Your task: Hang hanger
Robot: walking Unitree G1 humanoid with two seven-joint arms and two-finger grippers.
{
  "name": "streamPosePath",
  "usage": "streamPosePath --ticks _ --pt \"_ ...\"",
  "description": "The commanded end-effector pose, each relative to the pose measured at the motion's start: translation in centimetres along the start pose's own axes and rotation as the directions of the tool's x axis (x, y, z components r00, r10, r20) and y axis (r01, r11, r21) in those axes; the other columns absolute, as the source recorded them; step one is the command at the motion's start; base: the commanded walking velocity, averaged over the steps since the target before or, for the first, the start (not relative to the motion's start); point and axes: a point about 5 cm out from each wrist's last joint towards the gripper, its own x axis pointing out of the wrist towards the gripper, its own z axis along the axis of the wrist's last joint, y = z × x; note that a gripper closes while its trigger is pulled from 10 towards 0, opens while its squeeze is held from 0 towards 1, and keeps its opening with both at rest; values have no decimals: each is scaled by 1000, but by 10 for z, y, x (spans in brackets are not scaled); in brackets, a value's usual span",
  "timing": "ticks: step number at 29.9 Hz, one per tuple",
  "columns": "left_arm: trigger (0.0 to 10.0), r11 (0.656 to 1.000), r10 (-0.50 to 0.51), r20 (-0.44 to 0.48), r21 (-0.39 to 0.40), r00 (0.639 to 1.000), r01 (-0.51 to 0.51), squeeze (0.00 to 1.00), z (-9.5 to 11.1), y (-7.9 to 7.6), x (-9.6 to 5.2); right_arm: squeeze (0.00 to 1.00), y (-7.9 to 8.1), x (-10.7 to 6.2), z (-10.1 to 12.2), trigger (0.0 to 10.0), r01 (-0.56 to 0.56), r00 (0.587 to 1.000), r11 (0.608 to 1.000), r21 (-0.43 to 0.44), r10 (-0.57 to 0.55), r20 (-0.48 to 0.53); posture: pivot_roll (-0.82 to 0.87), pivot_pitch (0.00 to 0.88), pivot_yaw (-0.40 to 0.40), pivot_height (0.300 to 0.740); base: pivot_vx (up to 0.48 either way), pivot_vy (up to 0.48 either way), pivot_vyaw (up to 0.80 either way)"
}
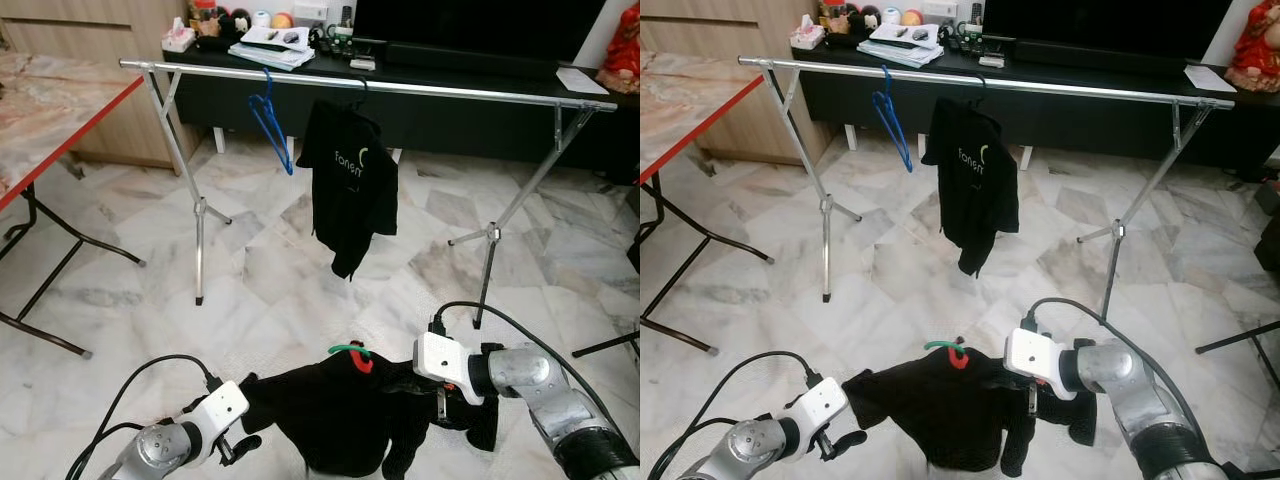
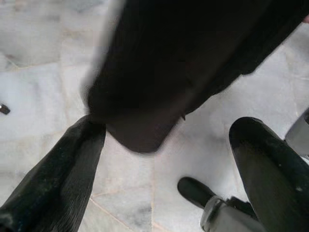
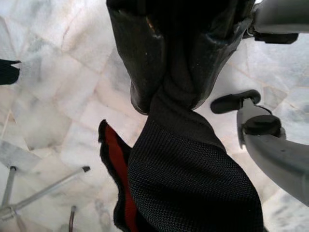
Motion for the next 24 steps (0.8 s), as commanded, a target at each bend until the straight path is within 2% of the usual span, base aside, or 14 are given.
streamPosePath --ticks 1,6,11,12,13,14,15,16,24 --pt "10000 1000 16 -19 -6 1000 -16 0 -3 -1 0 0 -2 -9 2 10000 9 1000 1000 -10 -9 8 -56 90 -66 740 0 0 0" --pt "10000 997 60 -10 -57 998 -60 0 -4 0 0 0 -1 -13 5 10000 4 1000 1000 -21 -4 12 -60 79 -63 740 0 0 0" --pt "10000 996 53 -6 -68 999 -53 0 -5 -3 1 0 0 -14 6 10000 8 1000 1000 -22 -8 11 -58 72 -61 740 0 0 0" --pt "3451 996 43 -4 -73 999 -44 0 -5 -5 1 0 0 -14 7 10000 11 1000 1000 -23 -11 12 -58 72 -61 740 0 0 0" --pt "3451 996 40 -3 -74 999 -41 0 -6 -6 1 0 0 -14 7 10000 13 1000 1000 -23 -13 12 -58 72 -61 740 0 0 0" --pt "2549 996 38 -3 -75 999 -38 0 -6 -6 2 0 -1 -14 7 10000 15 1000 1000 -24 -15 13 -58 72 -61 740 0 0 0" --pt "980 996 37 -3 -75 999 -37 0 -6 -7 2 0 -1 -14 8 10000 18 1000 1000 -24 -18 15 -59 72 -61 740 0 0 0" --pt "0 996 34 -2 -76 999 -34 0 -6 -7 2 0 -1 -14 9 10000 21 1000 1000 -22 -20 16 -58 73 -61 740 0 0 0" --pt "0 995 42 9 -95 999 -41 0 -2 -6 4 0 -1 -13 12 10000 30 999 999 -20 -30 28 -61 74 -58 740 0 0 0"
